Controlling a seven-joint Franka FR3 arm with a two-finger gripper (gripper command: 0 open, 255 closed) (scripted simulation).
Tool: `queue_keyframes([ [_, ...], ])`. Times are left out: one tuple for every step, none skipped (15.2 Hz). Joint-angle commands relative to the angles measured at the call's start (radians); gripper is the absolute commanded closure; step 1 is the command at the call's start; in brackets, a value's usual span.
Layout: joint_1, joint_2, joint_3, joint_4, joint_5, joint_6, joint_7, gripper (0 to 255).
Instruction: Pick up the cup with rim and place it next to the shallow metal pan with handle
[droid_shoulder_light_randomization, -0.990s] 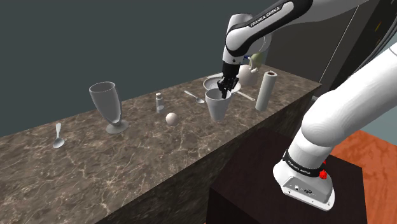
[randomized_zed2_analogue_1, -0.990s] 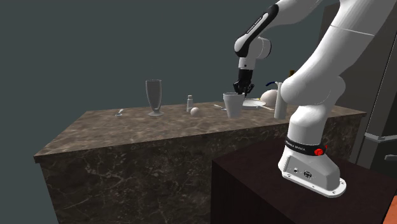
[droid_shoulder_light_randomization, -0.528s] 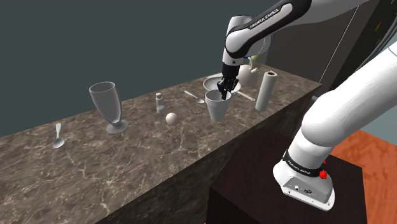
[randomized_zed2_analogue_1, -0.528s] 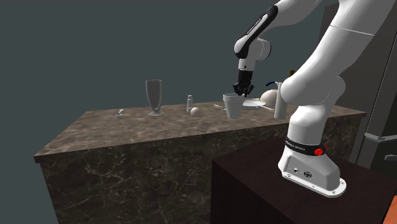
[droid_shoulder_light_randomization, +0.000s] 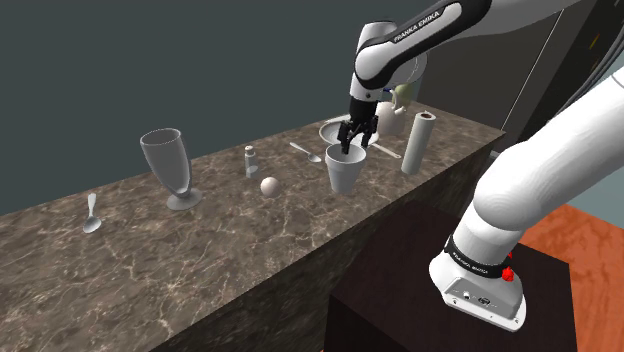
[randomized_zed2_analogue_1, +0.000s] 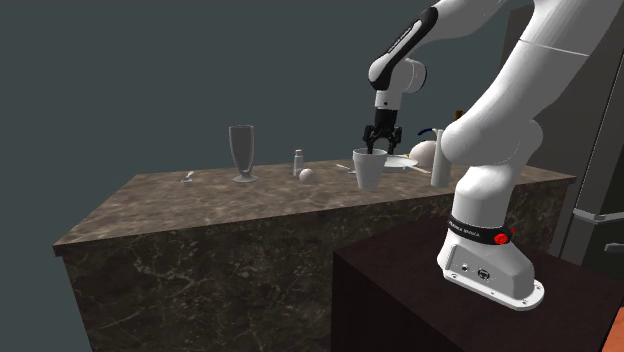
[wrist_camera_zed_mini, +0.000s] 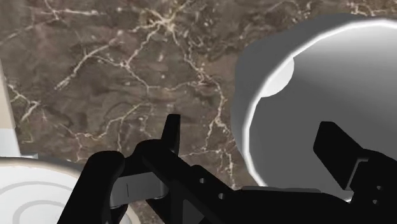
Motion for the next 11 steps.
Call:
queue_keyframes([
  [-0.004,-0.029,0.000,0.032,-0.006,-0.062,0.004,0],
  [-0.006,-0.045,-0.001,0.055,-0.010,-0.100,0.006,0],
  [-0.007,-0.057,-0.001,0.073,-0.012,-0.130,0.008,0],
  [-0.007,-0.057,-0.001,0.073,-0.012,-0.130,0.008,0],
  [-0.007,-0.057,-0.001,0.073,-0.012,-0.130,0.008,0],
  [-0.007,-0.057,-0.001,0.073,-0.012,-0.130,0.008,0],
  [-0.007,-0.057,-0.001,0.073,-0.012,-0.130,0.008,0],
  [-0.007,-0.057,-0.001,0.073,-0.012,-0.130,0.008,0],
  [-0.007,-0.057,-0.001,0.073,-0.012,-0.130,0.008,0],
  [-0.007,-0.057,-0.001,0.073,-0.012,-0.130,0.008,0],
  [-0.007,-0.057,-0.001,0.073,-0.012,-0.130,0.008,0],
])
